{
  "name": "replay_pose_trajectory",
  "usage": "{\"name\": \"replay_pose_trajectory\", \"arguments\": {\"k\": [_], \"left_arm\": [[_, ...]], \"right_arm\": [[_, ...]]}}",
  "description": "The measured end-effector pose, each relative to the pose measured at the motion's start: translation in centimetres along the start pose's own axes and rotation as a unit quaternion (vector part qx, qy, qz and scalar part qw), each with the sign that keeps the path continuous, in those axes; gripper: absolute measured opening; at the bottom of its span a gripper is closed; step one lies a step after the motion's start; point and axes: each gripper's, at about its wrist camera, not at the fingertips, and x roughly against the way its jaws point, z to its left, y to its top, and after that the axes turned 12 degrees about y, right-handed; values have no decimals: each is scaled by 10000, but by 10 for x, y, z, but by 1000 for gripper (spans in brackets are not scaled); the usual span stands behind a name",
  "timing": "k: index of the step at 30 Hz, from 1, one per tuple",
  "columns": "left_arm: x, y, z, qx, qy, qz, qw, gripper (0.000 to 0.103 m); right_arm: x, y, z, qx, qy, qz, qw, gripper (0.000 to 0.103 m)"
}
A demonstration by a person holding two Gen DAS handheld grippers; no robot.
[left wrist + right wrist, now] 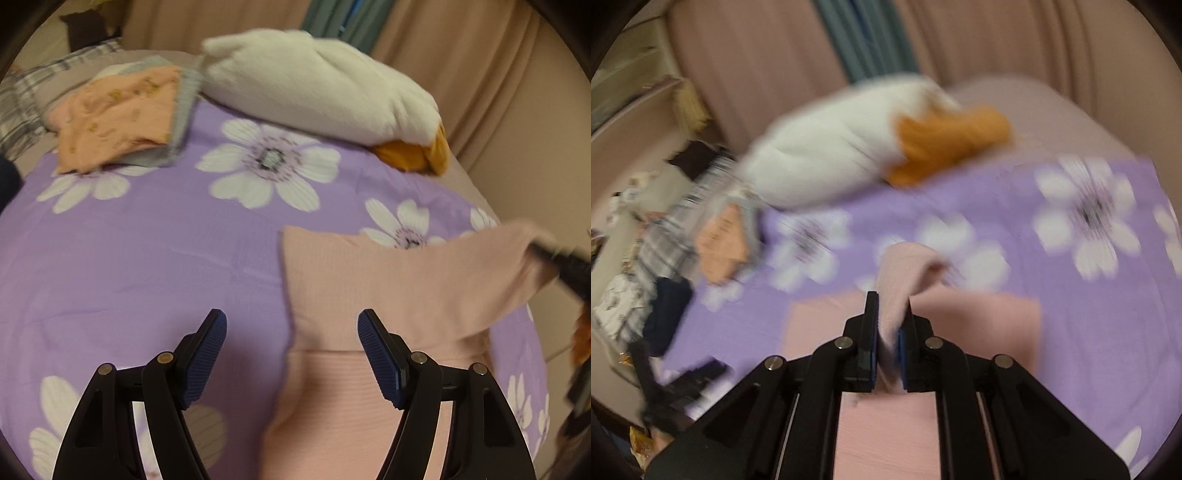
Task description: Fold small clothes
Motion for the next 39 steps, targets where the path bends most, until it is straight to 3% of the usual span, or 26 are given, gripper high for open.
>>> {"name": "replay_pose_trajectory", "arguments": {"k": [2, 4, 7, 9, 10, 13, 16, 20, 23, 27, 33, 39], "left_arm": [[-9, 1, -20, -162, -86, 70, 9998, 73], [-19, 1, -43, -364, -142, 153, 9991, 73], [-35, 1, -67, -539, -215, 260, 9980, 73], [-43, 1, -76, -579, -293, 283, 9975, 73], [-46, 0, -80, -601, -331, 274, 9973, 73], [-58, -5, -84, -670, -296, 244, 9970, 73], [-75, -14, -80, -697, -117, 397, 9967, 69], [-98, -24, -64, -710, 167, 727, 9947, 69], [-79, -23, -51, -533, -4, 657, 9964, 69], [-35, -35, -30, -406, -227, 431, 9980, 69], [25, -89, 24, -96, -395, 551, 9977, 72], [38, -150, 52, 167, -636, 1013, 9927, 76]], "right_arm": [[-23, -18, -31, -165, -458, 380, 9981, 14], [-40, -35, -58, -318, -1013, 672, 9921, 23], [-38, -41, -76, -273, -1331, 564, 9891, 28], [-26, -42, -75, -192, -1191, 276, 9923, 29], [-21, -43, -72, -143, -922, 139, 9955, 29], [-27, -54, -67, -93, -242, 329, 9991, 25], [-52, -74, -72, 35, -430, 717, 9965, 24], [-51, -76, -76, -208, -220, 562, 9980, 27], [-31, -78, -70, -332, 19, 487, 9983, 32], [21, -104, -67, -581, 442, 200, 9971, 53], [81, -159, -79, -848, 444, 203, 9952, 59], [107, -221, -83, -869, 454, 509, 9939, 60]]}}
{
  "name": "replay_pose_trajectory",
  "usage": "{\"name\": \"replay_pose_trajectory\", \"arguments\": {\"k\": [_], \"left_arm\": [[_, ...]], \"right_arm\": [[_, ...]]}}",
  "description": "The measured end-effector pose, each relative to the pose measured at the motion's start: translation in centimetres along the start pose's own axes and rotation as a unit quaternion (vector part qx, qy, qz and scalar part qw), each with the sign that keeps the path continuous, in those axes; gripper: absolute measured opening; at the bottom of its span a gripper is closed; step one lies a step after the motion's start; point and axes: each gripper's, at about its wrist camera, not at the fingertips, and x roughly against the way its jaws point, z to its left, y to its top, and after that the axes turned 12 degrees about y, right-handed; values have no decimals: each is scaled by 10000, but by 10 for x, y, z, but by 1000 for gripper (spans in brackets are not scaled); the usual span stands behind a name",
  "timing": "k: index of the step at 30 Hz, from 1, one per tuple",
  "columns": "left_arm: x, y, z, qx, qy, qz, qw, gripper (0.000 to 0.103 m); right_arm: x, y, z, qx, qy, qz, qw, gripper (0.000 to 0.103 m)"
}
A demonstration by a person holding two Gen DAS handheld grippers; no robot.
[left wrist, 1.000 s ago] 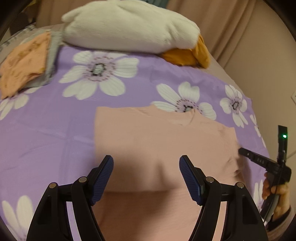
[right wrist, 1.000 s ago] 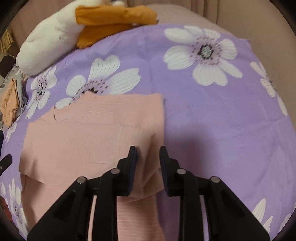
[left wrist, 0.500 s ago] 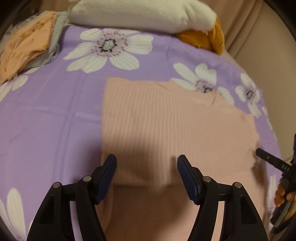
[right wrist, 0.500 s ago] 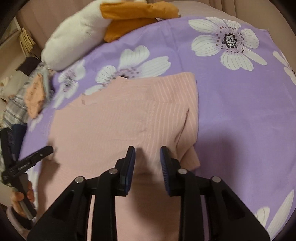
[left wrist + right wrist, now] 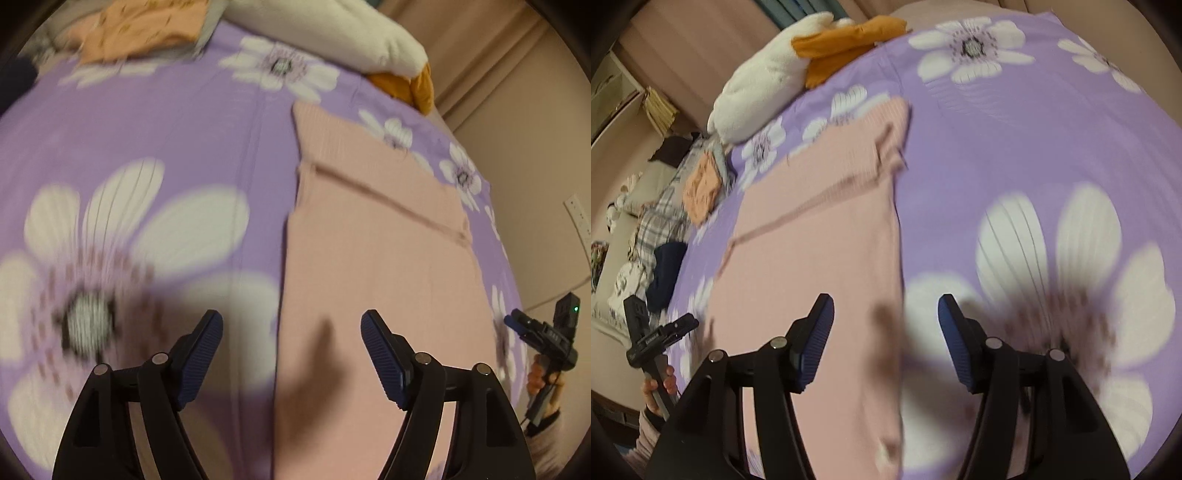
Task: Fold small clothes
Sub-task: 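Smooth the folded sweater side with the right gripper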
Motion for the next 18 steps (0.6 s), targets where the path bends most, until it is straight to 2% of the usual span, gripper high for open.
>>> {"name": "replay_pose_trajectory", "arguments": {"k": [5, 8, 10, 15, 18], "left_arm": [[2, -39, -9, -105, -350, 30, 9993, 76], [4, -47, -15, -106, -546, 79, 9984, 76], [3, -50, -19, -66, -702, 178, 9973, 76], [5, -58, -22, -92, -835, 268, 9961, 76], [4, -62, -20, -6, -1121, 351, 9931, 76]], "right_arm": [[-5, -37, -8, -73, 179, 171, 9997, 60], [-5, -52, -6, 3, 340, 133, 9993, 60], [-4, -56, -6, -19, 558, 184, 9983, 60], [5, -60, -17, -320, 752, 252, 9963, 58], [7, -66, -22, -538, 928, 242, 9939, 58]]}}
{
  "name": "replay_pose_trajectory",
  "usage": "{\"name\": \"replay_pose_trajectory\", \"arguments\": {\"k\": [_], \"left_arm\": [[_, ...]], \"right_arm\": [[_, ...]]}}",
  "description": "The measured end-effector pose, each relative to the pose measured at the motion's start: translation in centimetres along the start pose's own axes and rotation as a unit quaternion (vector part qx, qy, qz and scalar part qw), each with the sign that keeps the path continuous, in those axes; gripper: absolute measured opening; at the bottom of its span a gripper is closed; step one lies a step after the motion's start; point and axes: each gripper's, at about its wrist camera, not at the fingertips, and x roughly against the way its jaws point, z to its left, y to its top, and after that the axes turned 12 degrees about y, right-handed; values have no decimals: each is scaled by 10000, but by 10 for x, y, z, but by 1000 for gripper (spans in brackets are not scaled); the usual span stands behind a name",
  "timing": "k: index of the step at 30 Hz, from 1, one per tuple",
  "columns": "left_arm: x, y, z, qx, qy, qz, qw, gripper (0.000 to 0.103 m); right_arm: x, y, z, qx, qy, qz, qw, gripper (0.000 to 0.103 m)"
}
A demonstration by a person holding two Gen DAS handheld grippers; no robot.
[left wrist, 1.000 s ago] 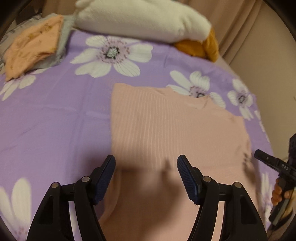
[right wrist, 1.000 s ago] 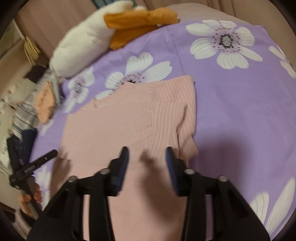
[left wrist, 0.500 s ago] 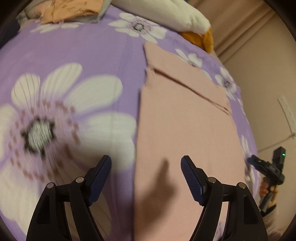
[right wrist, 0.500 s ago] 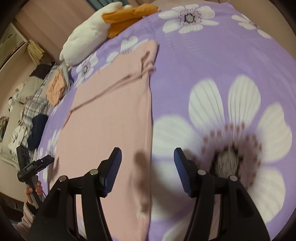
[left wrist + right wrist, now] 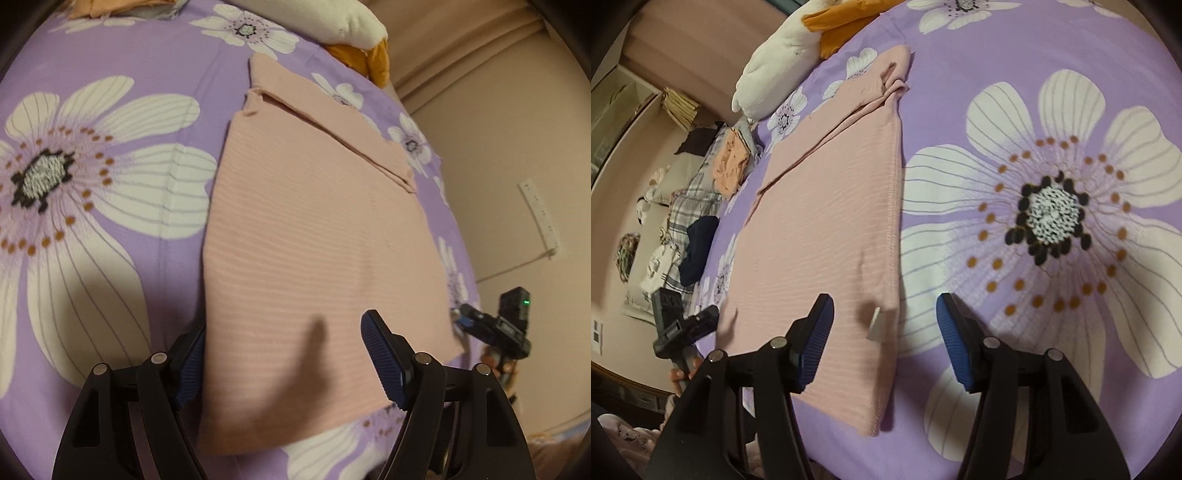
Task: Fold small clothes
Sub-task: 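Smooth the folded sweater side with the right gripper, then grasp the sweater's other side edge with the left gripper and lift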
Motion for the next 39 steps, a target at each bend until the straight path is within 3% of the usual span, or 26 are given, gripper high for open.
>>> {"name": "replay_pose_trajectory", "arguments": {"k": [7, 17, 18, 20, 22, 26, 27, 28, 34, 39], "left_arm": [[0, -7, 1, 185, -446, 67, 9988, 76], [2, -21, -1, 407, -1058, 221, 9933, 76], [1, -20, -1, 466, -1077, 196, 9929, 73], [-3, -17, 2, 567, -989, 169, 9933, 53], [-12, -13, 7, 767, -917, 215, 9926, 25], [-7, -14, 12, 993, -866, 109, 9912, 19], [0, -14, 10, 948, -815, -20, 9922, 6], [5, -14, 10, 929, -804, -101, 9924, 0], [42, 9, -24, 443, -770, -784, 9930, 0], [87, 25, -62, -92, -915, -1527, 9840, 0]], "right_arm": [[-5, -18, 9, -43, 494, 173, 9986, 59], [-17, -49, 16, -3, 850, 463, 9953, 35], [-21, -48, 16, -25, 855, 413, 9955, 29], [-30, -45, 16, -65, 843, 337, 9959, 19], [-36, -42, 16, -101, 827, 286, 9961, 10], [-26, -45, 24, 48, 779, 221, 9967, 8], [-21, -46, 28, 147, 788, 162, 9967, 7], [-16, -45, 34, 231, 828, 87, 9963, 6], [0, -18, 84, 884, 1081, -463, 9891, 5], [12, -5, 125, 1457, 1237, -702, 9791, 5]]}}
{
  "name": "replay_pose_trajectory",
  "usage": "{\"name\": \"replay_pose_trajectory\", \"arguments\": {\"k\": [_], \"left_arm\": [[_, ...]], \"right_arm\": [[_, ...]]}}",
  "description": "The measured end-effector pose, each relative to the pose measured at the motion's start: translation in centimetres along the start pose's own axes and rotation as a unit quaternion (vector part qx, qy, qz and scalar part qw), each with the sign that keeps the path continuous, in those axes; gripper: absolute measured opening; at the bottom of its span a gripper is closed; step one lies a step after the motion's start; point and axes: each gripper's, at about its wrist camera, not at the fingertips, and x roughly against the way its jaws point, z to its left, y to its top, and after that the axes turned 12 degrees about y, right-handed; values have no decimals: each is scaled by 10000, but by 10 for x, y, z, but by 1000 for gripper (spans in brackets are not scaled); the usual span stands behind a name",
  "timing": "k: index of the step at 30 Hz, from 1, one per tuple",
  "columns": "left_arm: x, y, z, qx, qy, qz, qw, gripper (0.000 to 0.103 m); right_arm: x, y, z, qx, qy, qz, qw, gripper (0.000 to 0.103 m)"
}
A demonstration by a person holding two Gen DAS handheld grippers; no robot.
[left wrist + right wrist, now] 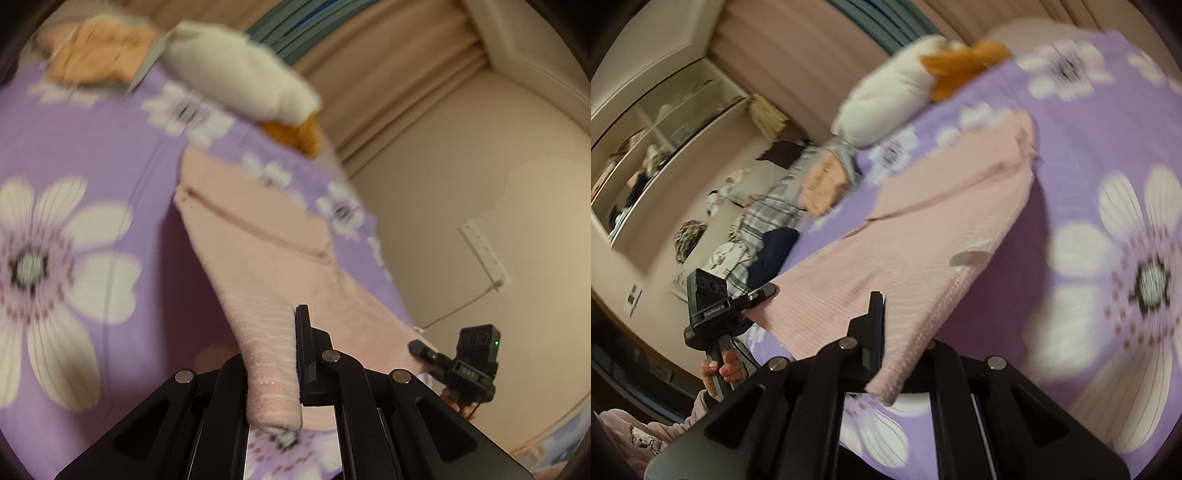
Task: Fold small clothes
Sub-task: 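Grasp the sweater's other side edge with the left gripper and lift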
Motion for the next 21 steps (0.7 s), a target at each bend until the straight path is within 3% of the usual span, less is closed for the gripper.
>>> {"name": "replay_pose_trajectory", "arguments": {"k": [10, 21], "left_arm": [[34, 4, -14, -124, -293, -369, 9988, 0], [66, 5, -32, -384, -174, -467, 9980, 0]], "right_arm": [[25, 12, 35, 491, 74, -219, 9985, 5], [36, 13, 78, 987, -2, 22, 9951, 5]]}}
